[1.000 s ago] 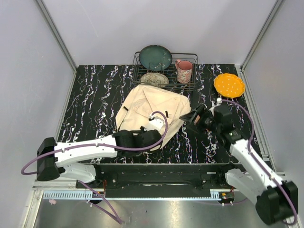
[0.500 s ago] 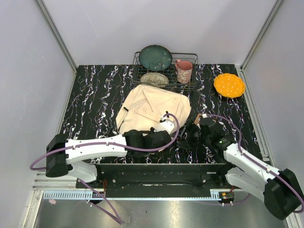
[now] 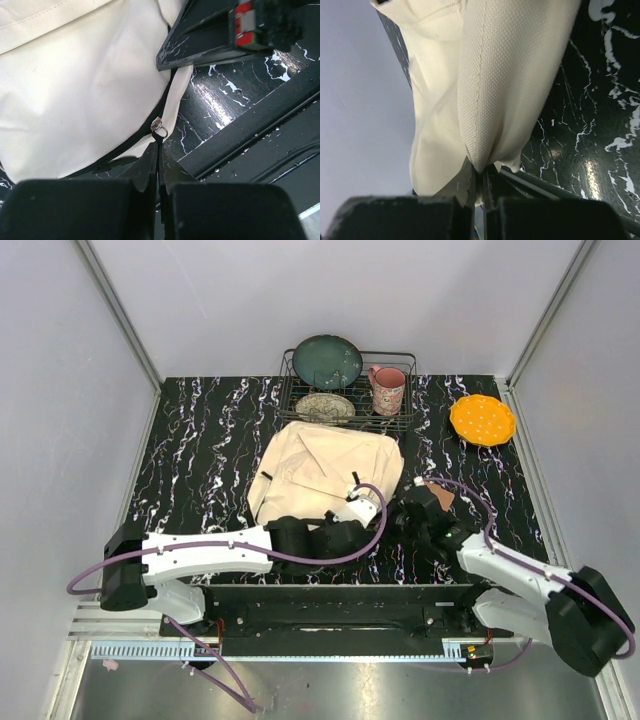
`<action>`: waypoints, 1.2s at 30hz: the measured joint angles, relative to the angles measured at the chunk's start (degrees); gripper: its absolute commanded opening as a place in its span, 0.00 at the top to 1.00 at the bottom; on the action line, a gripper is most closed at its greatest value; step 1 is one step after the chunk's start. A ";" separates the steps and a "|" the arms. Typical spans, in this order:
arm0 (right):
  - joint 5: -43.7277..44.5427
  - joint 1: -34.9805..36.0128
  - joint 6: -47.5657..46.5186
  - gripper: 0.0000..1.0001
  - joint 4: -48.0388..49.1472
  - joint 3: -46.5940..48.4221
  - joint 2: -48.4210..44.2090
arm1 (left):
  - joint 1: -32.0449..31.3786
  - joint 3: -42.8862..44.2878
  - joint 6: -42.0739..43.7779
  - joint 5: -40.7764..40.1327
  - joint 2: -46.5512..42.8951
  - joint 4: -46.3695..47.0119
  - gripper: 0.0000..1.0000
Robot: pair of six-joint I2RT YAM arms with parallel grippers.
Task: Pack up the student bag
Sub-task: Zip the student bag at the center of the board.
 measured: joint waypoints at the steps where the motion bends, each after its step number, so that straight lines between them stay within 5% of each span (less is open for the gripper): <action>1: 1.36 0.04 0.02 1.00 -1.38 0.04 -1.51 | -0.09 -0.02 -0.15 -0.13 0.00 0.04 1.00; 9: 3.63 -3.96 -3.50 1.00 -11.41 0.74 -10.99 | -0.42 -4.37 -4.33 -1.51 -4.13 4.98 1.00; 14: 0.81 -12.31 -8.59 1.00 -14.80 1.44 -8.74 | -0.44 -8.81 -7.87 -3.80 -8.63 1.77 1.00; 24: -1.97 -16.11 -16.76 1.00 -19.89 7.76 -3.80 | 0.61 -13.00 -14.53 -5.99 -13.60 -0.85 1.00; 27: -3.58 -19.30 -18.29 0.68 -20.68 8.44 -2.29 | 0.94 -15.80 -16.92 -5.95 -14.43 -1.03 1.00; 28: -4.59 -19.76 -18.84 0.46 -21.24 8.81 -1.60 | 0.94 -16.61 -17.40 -5.77 -14.53 -0.72 1.00; 32: -6.73 -21.33 -20.22 0.21 -21.24 9.51 -1.20 | 0.94 -17.42 -17.09 -4.94 -15.43 -2.03 1.00; 36: -6.45 -22.01 -19.47 0.18 -23.47 8.46 -9.84 | 1.09 -16.11 -14.82 -4.44 -15.06 -1.97 1.00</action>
